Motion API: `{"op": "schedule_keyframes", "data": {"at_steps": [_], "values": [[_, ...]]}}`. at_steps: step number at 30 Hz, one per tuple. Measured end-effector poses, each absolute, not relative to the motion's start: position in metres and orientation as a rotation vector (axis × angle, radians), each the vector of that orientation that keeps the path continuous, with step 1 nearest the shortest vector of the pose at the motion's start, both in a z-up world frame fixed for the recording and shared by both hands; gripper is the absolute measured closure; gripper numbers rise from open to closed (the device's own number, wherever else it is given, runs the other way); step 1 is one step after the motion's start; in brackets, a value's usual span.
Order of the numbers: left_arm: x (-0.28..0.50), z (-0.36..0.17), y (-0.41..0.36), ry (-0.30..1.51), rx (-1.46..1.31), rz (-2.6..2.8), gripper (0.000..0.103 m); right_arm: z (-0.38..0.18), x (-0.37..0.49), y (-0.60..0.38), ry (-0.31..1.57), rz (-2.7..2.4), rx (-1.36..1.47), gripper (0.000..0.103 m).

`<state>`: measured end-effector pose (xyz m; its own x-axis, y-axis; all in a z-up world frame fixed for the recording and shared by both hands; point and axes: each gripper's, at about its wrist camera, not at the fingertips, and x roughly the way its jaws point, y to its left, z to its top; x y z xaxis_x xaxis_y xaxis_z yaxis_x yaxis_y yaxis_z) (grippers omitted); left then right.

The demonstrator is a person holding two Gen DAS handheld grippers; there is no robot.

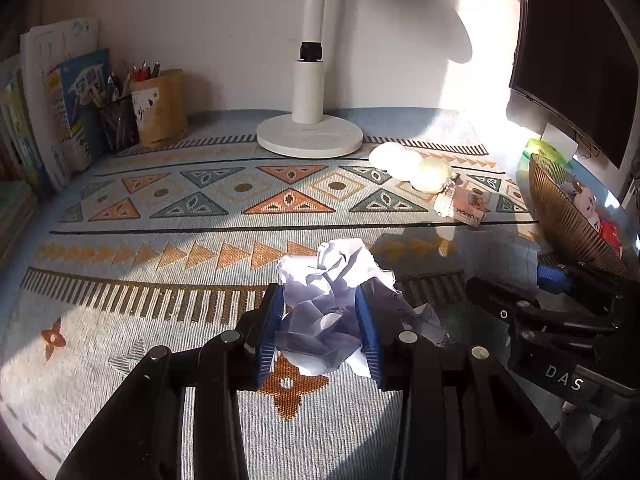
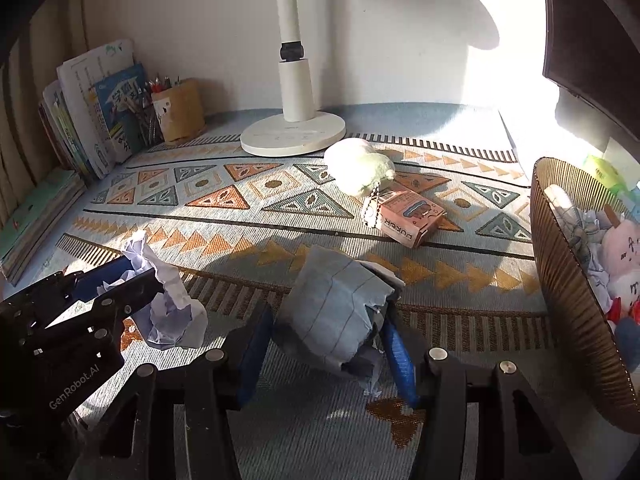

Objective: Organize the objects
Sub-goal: 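Lift and hold both crumpled papers in the left and right grippers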

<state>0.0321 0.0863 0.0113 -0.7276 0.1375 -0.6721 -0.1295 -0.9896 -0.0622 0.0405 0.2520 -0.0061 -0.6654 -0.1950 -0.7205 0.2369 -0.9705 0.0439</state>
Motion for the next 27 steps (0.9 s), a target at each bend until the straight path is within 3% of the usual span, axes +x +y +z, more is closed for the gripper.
{"op": "schedule_keyframes", "data": {"at_steps": [27], "values": [[0.0339, 0.0123, 0.0886, 0.013, -1.077, 2.821, 0.069, -0.0019, 0.0435, 0.2531, 0.085, -2.703, 1.115, 0.049]]}}
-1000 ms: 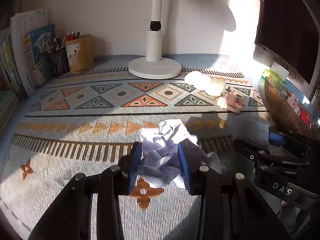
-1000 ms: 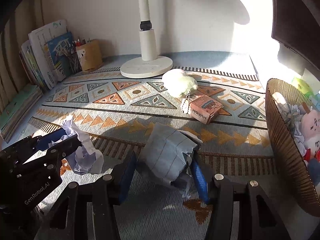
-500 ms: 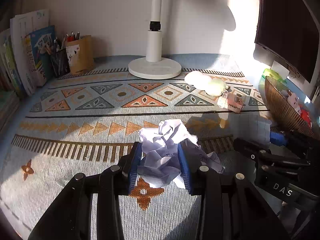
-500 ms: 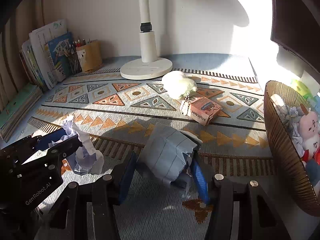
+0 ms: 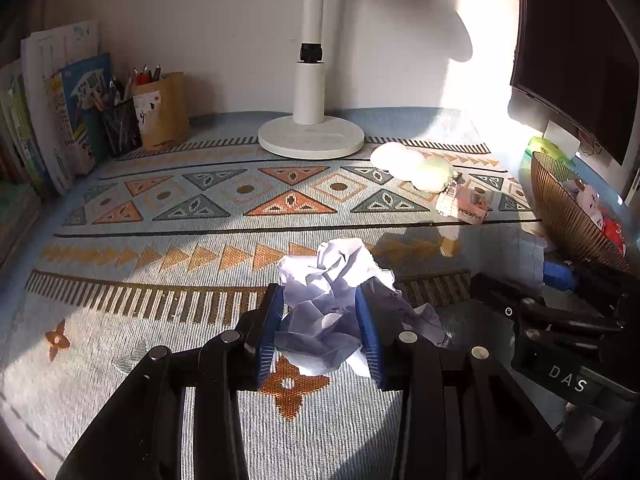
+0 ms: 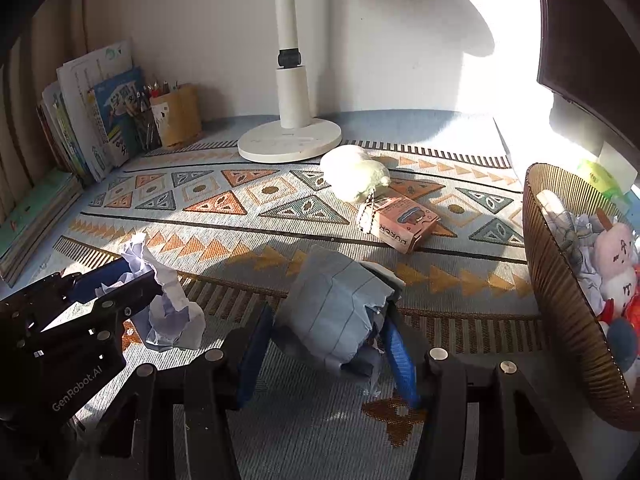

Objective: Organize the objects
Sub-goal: 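Lift and hold both crumpled papers in the left and right grippers, then carry both papers over the wicker bowl and open both grippers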

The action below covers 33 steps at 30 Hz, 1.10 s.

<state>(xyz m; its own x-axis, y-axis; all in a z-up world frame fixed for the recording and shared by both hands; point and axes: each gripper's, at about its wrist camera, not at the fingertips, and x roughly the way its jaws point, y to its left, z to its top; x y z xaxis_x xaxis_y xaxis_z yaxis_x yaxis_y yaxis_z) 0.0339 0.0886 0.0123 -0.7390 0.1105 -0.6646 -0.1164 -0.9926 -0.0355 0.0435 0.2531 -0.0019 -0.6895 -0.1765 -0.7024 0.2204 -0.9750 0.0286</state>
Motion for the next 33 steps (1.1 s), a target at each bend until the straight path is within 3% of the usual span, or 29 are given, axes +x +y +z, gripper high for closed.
{"op": "schedule_keyframes", "data": {"at_steps": [2, 5, 13, 16, 19, 21, 23, 33], "values": [[0.035, 0.016, 0.094, 0.038, -1.063, 2.820, 0.069, 0.003, 0.045, 0.256, 0.055, -2.710, 1.109, 0.049], [0.036, 0.039, 0.111, 0.055, -1.013, 2.768, 0.070, 0.024, 0.054, 0.280, -0.154, -2.673, 1.076, 0.050], [0.022, 0.133, 0.195, 0.003, -0.715, 2.546, 0.070, 0.136, 0.092, 0.413, -0.395, -3.114, 0.763, 0.049], [0.005, 0.139, 0.235, -0.025, -0.721, 2.435, 0.070, 0.147, 0.083, 0.450, -0.429, -3.225, 0.825, 0.049], [-0.011, 0.128, 0.272, -0.030, -0.753, 2.346, 0.069, 0.148, 0.070, 0.472, -0.466, -3.250, 0.902, 0.042], [-0.018, 0.116, 0.292, -0.019, -0.779, 2.288, 0.045, 0.147, 0.064, 0.480, -0.455, -3.266, 0.943, 0.024], [-0.024, 0.104, 0.304, -0.011, -0.814, 2.268, 0.013, 0.144, 0.063, 0.483, -0.436, -3.283, 0.938, 0.020], [-0.009, 0.104, 0.246, -0.049, -0.821, 2.354, 0.010, 0.138, 0.087, 0.472, -0.510, -3.187, 0.913, 0.020]]}}
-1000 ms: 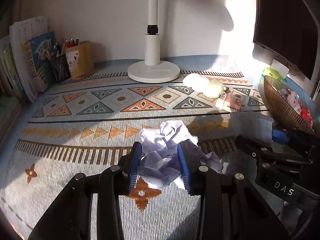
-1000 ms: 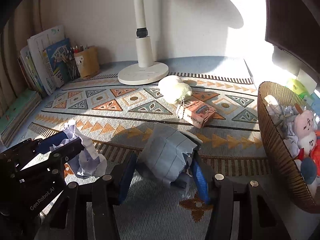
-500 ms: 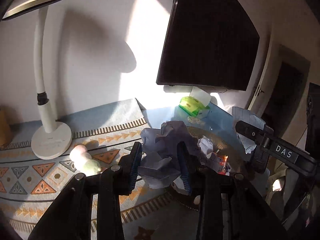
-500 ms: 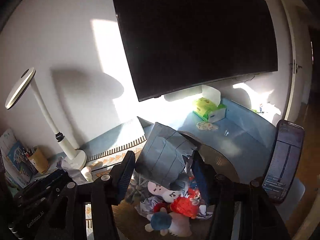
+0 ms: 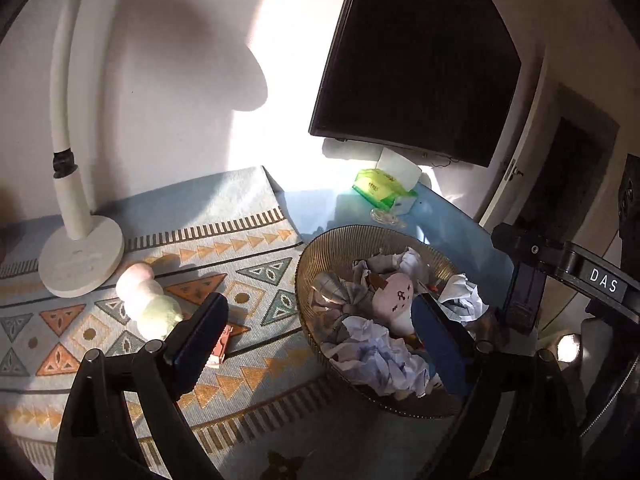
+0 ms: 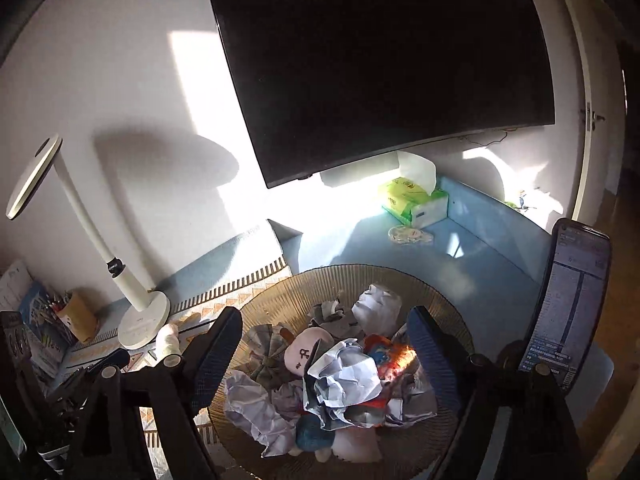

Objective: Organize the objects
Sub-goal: 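Carry both papers over the wicker bowl and open both grippers, then move both grippers back toward the stacked plush and pink snack box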

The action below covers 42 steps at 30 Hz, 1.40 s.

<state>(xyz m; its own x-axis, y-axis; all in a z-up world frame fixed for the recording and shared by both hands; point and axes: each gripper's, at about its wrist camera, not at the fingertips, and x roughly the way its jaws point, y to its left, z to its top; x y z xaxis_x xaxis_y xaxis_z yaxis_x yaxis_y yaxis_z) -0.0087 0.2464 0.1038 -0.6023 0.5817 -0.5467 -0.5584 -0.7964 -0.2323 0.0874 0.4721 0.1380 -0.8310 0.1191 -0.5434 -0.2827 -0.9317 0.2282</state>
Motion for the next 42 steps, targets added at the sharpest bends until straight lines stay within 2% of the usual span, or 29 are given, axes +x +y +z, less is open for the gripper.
{"op": "schedule_keyframes", "data": {"at_steps": [6, 9, 15, 22, 26, 31, 42], "values": [[0.013, 0.110, 0.160, -0.084, -0.828, 2.608, 0.010, 0.154, 0.090, 0.407, 0.423, 2.955, -0.791, 0.020], [0.018, 0.109, 0.126, -0.047, -0.854, 2.742, 0.010, 0.153, 0.085, 0.368, 0.405, 3.043, -0.806, 0.020], [0.020, 0.076, 0.084, 0.006, -0.961, 2.843, 0.010, 0.104, 0.060, 0.297, 0.346, 3.109, -1.003, 0.020], [0.004, 0.026, 0.073, 0.065, -1.045, 2.887, 0.011, 0.034, 0.043, 0.256, 0.131, 3.132, -1.102, 0.020], [0.000, 0.015, 0.073, 0.054, -1.075, 2.897, 0.011, 0.009, 0.035, 0.258, 0.130, 3.101, -1.164, 0.020], [0.004, 0.015, 0.076, 0.080, -1.045, 2.928, 0.010, 0.007, 0.033, 0.262, 0.153, 3.096, -1.165, 0.020], [0.003, 0.014, 0.073, 0.052, -1.054, 2.925, 0.010, 0.006, 0.034, 0.253, 0.066, 3.076, -1.150, 0.020]]}}
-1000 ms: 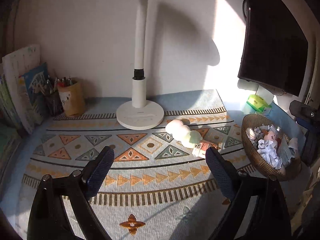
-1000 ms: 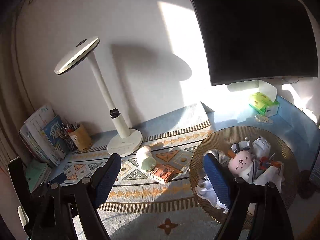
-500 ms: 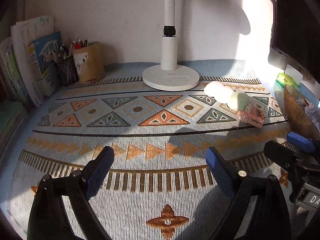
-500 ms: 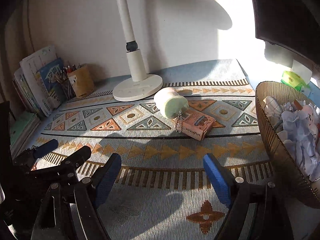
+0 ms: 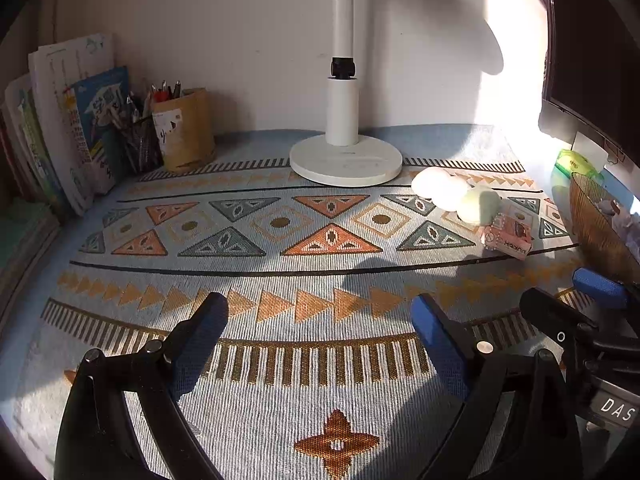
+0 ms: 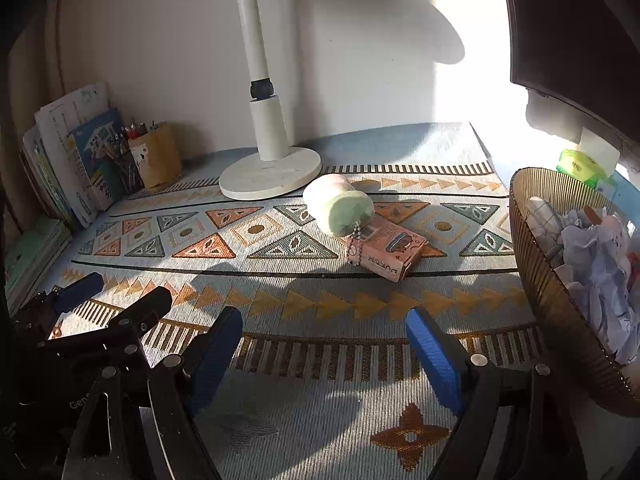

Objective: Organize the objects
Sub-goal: 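Move both grippers back toward the stacked plush and pink snack box, then grasp the stacked pastel plush with the left gripper while the right grasps the pink box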

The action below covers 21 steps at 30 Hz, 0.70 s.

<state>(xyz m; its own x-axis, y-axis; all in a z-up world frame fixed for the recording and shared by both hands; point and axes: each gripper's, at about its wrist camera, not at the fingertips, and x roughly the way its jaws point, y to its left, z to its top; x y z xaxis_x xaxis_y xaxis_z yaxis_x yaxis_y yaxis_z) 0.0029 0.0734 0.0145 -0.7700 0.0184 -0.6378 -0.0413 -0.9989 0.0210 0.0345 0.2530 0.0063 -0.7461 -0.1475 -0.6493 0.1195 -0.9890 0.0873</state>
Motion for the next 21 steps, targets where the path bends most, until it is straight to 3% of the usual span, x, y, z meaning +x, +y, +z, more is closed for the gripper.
{"op": "schedule_keyframes", "data": {"at_steps": [9, 13, 17, 21], "values": [[0.000, 0.011, 0.077, 0.069, -1.090, 2.905, 0.010, 0.008, 0.034, 0.257, -0.086, -2.811, 1.044, 0.020], [-0.009, 0.003, 0.092, 0.184, -1.174, 2.820, 0.010, 0.005, 0.025, 0.260, -0.111, -2.707, 1.106, 0.021], [-0.013, 0.005, 0.097, 0.199, -1.189, 2.757, 0.010, 0.021, 0.024, 0.259, 0.033, -2.727, 1.126, 0.036], [-0.046, 0.033, 0.090, -0.011, -1.224, 2.606, 0.010, 0.063, 0.011, 0.262, 0.340, -2.727, 1.143, 0.036]]}}
